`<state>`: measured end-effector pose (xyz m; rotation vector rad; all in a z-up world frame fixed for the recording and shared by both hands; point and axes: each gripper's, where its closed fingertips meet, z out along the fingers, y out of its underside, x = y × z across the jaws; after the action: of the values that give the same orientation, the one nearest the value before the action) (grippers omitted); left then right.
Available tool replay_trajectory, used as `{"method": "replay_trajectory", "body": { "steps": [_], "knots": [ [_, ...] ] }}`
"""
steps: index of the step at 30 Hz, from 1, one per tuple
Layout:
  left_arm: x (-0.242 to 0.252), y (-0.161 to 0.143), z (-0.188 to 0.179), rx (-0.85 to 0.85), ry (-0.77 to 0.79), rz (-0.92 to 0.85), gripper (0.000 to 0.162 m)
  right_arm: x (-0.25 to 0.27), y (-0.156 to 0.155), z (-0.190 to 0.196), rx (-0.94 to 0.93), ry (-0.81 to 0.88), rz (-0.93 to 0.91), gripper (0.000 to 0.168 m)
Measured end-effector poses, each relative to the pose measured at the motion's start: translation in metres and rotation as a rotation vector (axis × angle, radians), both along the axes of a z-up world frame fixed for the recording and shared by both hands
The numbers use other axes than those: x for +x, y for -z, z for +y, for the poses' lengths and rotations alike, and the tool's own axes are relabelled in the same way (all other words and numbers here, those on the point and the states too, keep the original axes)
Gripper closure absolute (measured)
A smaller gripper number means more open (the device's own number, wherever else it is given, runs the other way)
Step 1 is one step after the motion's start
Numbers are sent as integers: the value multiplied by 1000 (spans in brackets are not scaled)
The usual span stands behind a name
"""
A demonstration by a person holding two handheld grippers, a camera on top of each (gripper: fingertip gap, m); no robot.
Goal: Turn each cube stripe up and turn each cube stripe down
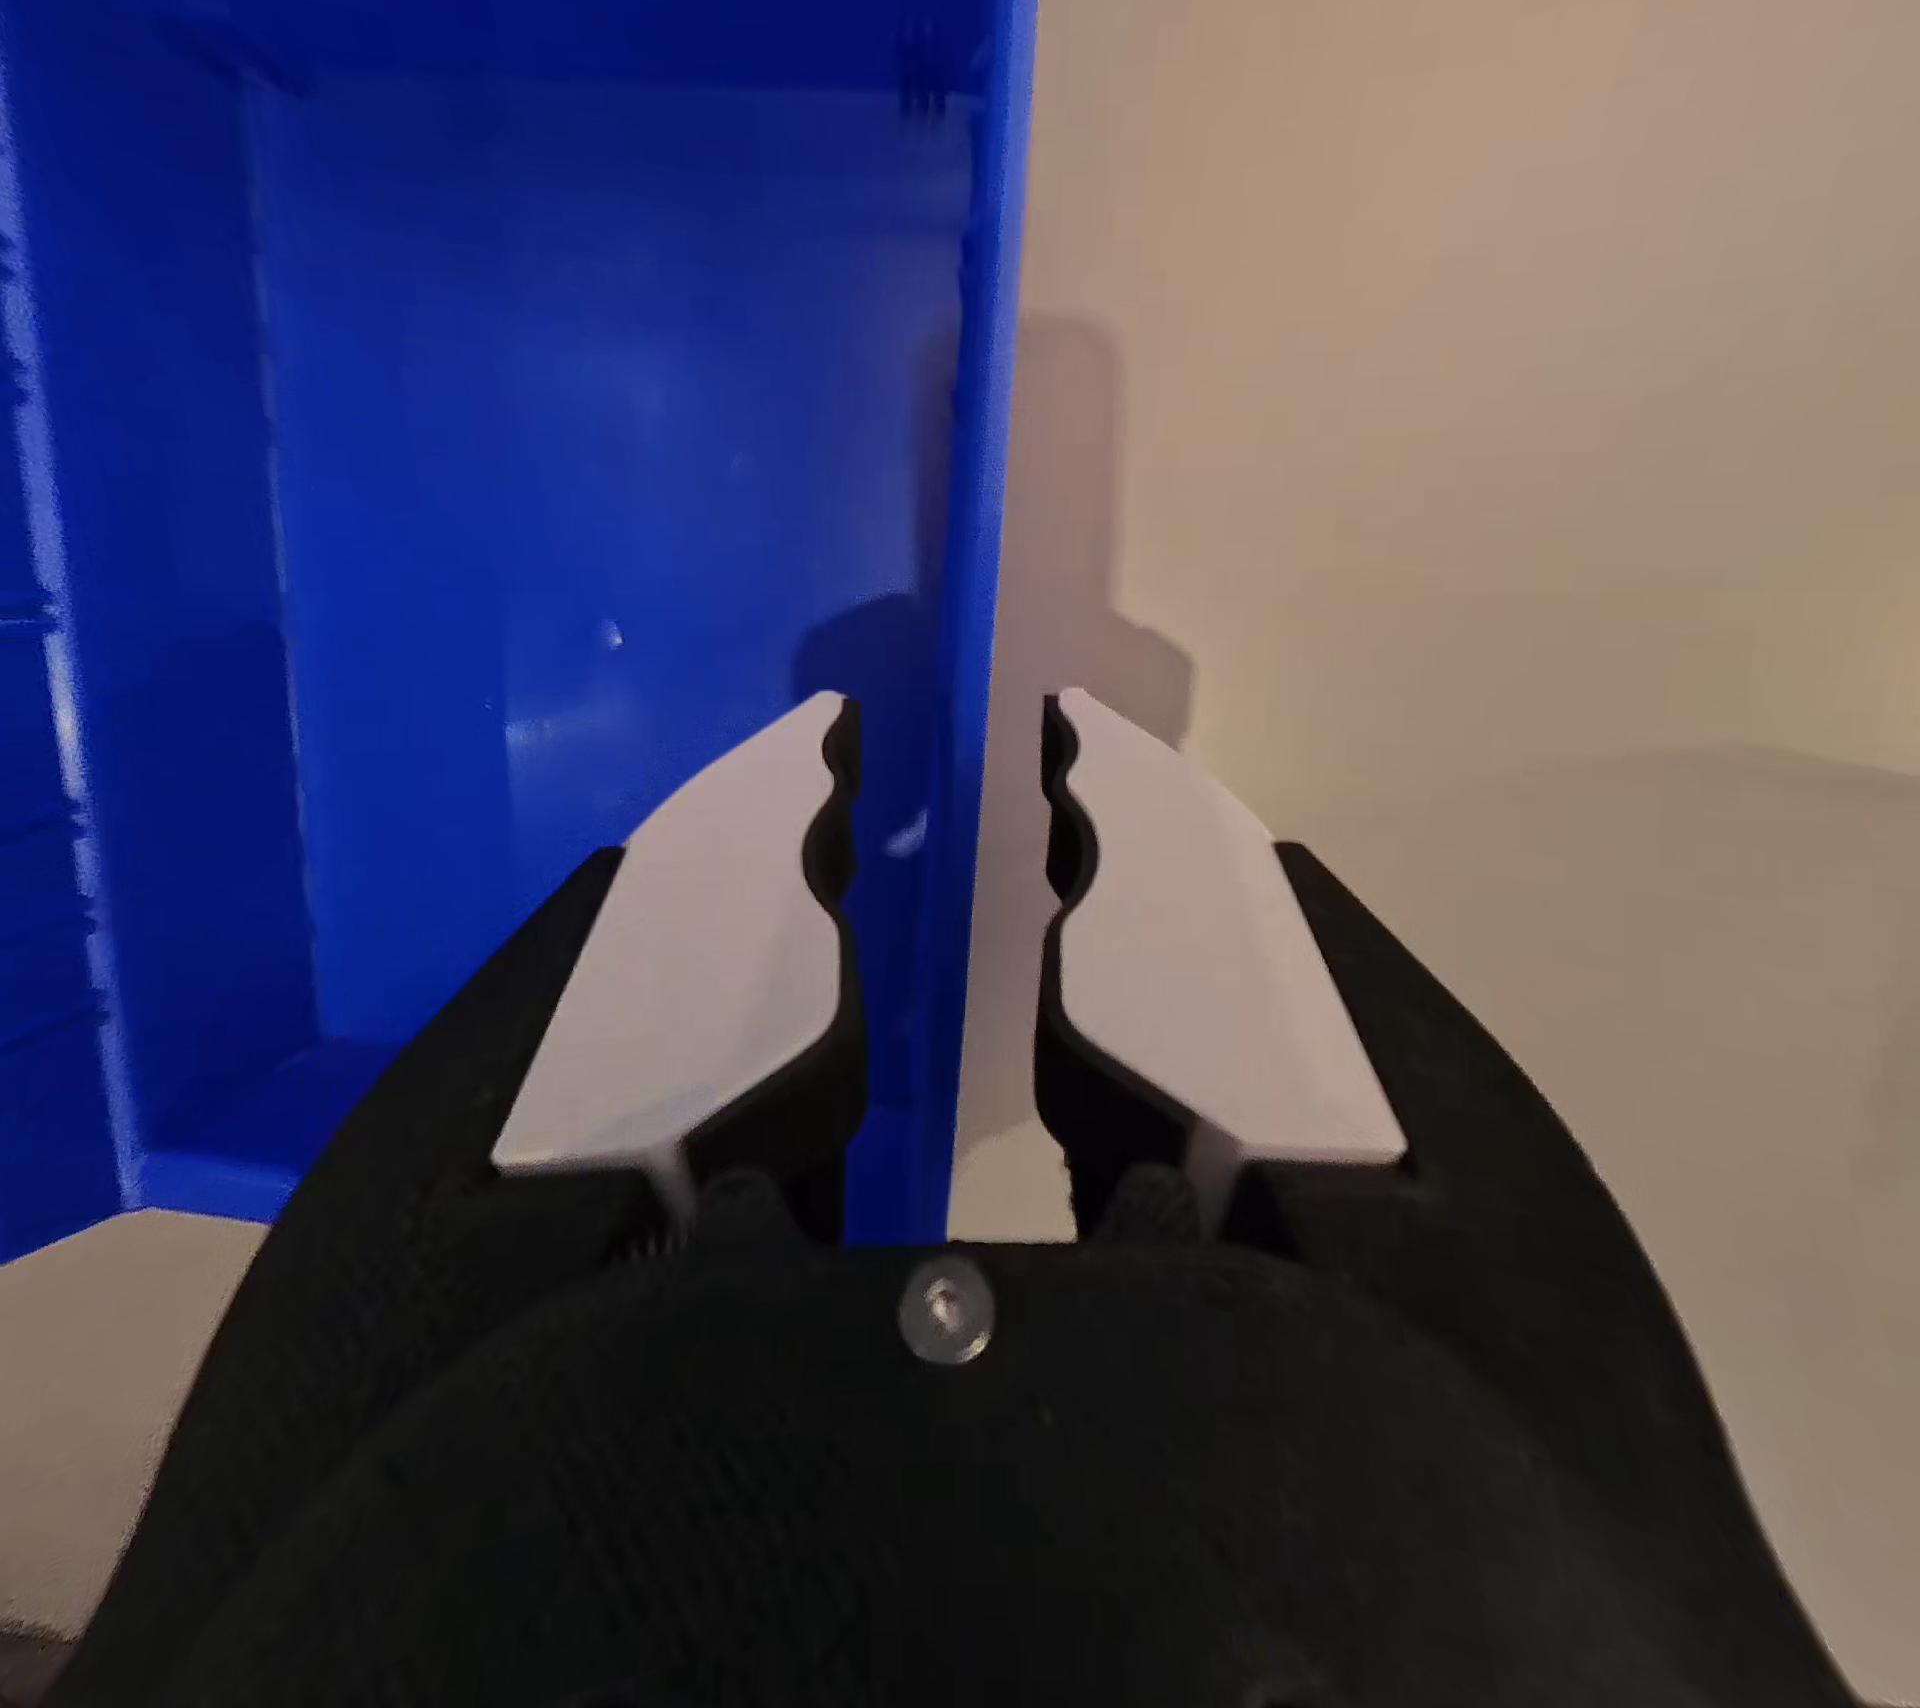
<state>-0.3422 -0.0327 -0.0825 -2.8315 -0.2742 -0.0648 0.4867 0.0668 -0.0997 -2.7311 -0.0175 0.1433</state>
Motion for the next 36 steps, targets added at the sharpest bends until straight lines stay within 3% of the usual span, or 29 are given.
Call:
{"method": "replay_trajectory", "body": {
  "steps": [1,7,20,26,36],
  "knots": [
    [2,3,0,-13,4,-3,106,0,4,0,-13,-7,-12,133],
    [-1,22,-6,-148,-2,57,112,-7,12,1,-24,-42,8,133],
    [-8,22,-3,-217,-9,196,123,-12,17,4,-29,-61,-30,135],
    [0,25,1,-210,34,165,138,-12,18,-1,-35,-63,-26,135],
    [3,25,21,-122,165,150,137,-9,26,-21,-128,-64,-18,143]
  ]
}}
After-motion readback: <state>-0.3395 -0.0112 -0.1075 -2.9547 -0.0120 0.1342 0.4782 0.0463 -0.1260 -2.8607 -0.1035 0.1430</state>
